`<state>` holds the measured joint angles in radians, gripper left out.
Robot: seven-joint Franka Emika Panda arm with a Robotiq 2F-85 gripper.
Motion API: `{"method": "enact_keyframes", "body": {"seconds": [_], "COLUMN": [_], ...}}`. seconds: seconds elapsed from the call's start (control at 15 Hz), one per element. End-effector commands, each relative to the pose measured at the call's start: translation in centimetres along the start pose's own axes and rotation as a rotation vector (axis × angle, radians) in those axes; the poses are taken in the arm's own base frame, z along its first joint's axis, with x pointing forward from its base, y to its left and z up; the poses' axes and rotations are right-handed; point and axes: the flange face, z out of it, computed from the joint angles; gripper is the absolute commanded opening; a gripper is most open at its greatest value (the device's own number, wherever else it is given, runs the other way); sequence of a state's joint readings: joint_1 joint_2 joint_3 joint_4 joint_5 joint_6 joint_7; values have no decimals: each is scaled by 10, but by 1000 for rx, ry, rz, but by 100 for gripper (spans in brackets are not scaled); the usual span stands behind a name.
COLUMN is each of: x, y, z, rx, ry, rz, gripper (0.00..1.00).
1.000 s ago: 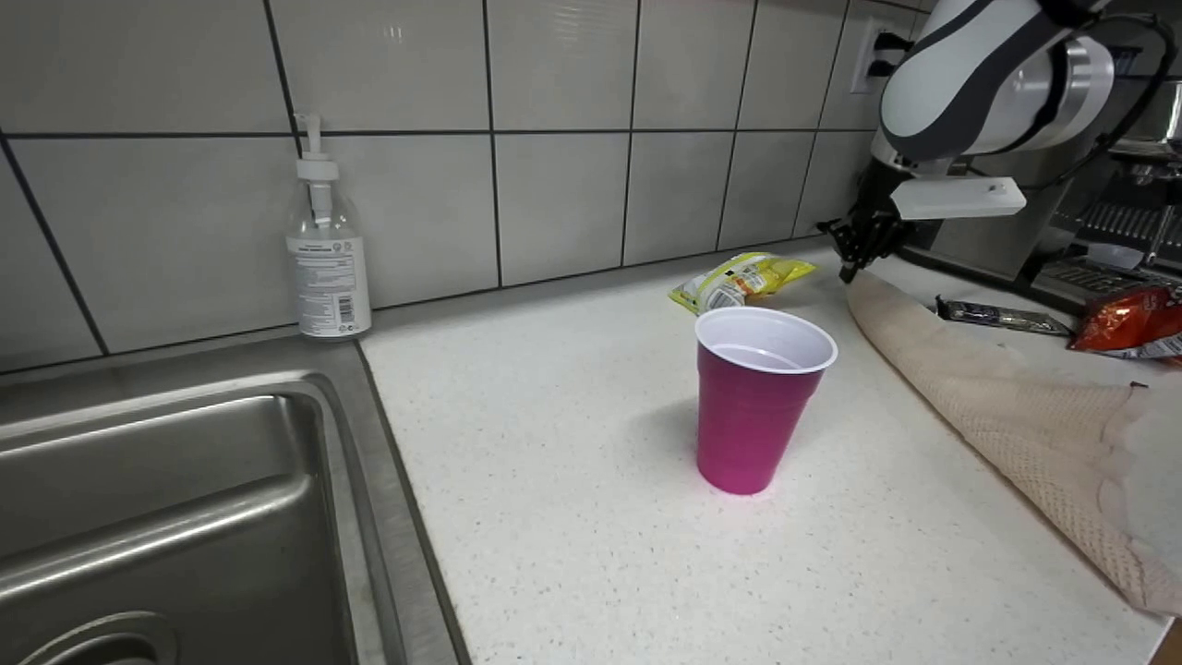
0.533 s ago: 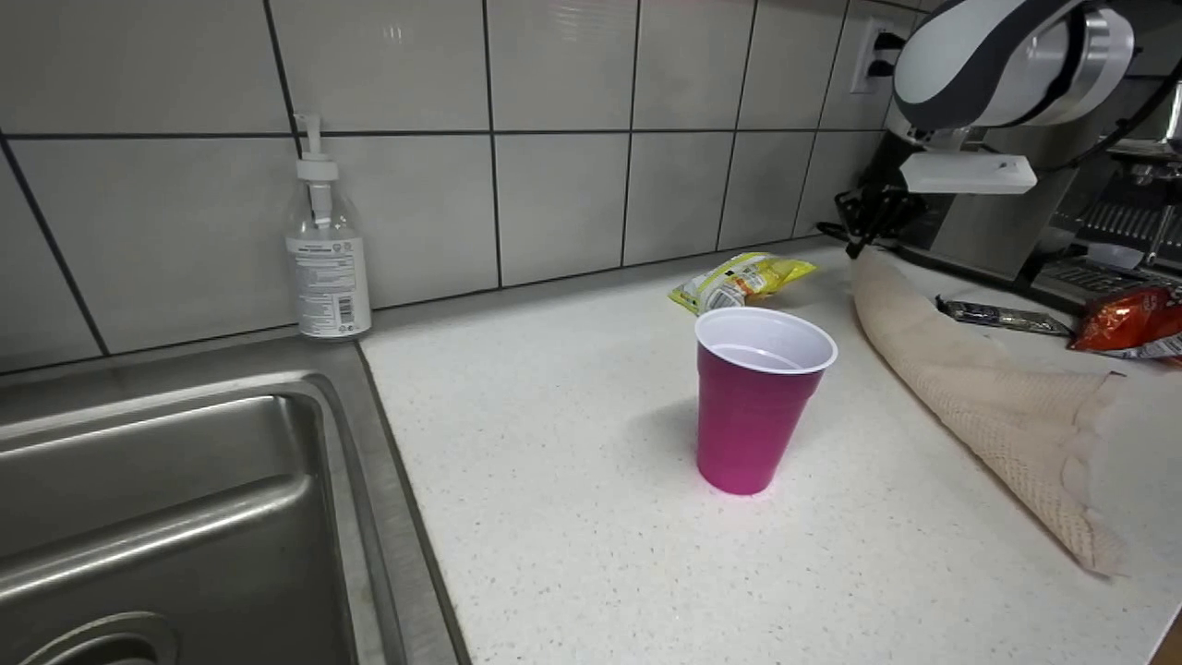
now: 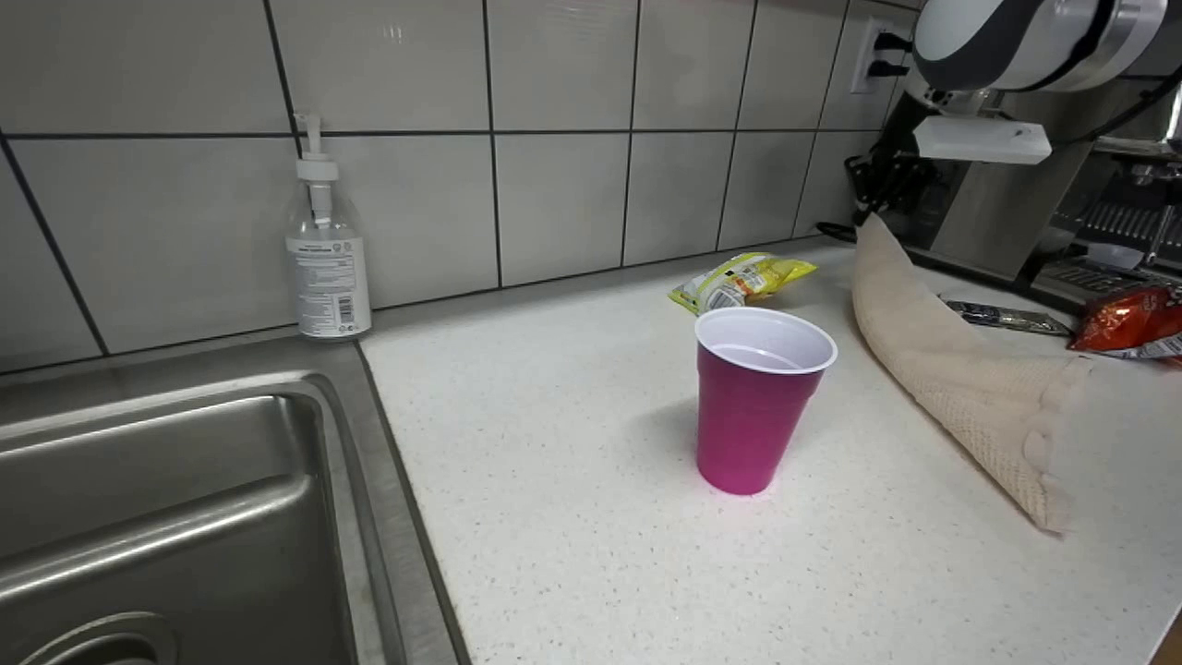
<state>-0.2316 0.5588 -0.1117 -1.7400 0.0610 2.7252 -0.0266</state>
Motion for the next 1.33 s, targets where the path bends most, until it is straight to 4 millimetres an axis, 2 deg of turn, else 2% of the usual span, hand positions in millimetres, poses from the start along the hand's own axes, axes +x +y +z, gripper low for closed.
{"method": "enact_keyframes", "body": {"seconds": [0.0, 0.67, 1.27], "x": [-8, -41, -64], "y": [-1, -15, -17], "z": [-26, -48, -66], "rx": [31, 49, 60], "ry": [35, 76, 109], "rz": [-11, -25, -6], "gripper": [1, 1, 1]}}
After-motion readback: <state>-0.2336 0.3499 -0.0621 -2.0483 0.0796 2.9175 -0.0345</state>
